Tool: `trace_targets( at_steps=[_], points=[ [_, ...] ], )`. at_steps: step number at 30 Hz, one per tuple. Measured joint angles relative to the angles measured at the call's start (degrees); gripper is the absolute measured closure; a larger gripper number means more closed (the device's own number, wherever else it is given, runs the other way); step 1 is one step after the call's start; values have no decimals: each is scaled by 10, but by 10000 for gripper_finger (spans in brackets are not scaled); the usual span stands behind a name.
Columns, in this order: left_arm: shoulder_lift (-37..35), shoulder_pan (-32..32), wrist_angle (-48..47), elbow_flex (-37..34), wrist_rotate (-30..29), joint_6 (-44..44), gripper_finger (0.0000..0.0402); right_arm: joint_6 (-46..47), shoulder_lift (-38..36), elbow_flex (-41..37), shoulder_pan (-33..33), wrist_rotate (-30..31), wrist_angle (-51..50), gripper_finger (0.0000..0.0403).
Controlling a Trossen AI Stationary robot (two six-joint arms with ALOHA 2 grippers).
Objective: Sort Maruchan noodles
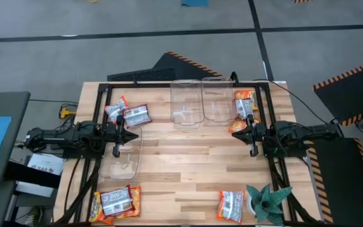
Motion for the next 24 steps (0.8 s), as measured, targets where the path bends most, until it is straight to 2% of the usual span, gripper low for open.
trace_targets(
  at_steps=[24],
  points=[
    [0,0,0,0,0,0,401,0,0,0,0,0,0,356]
  ],
)
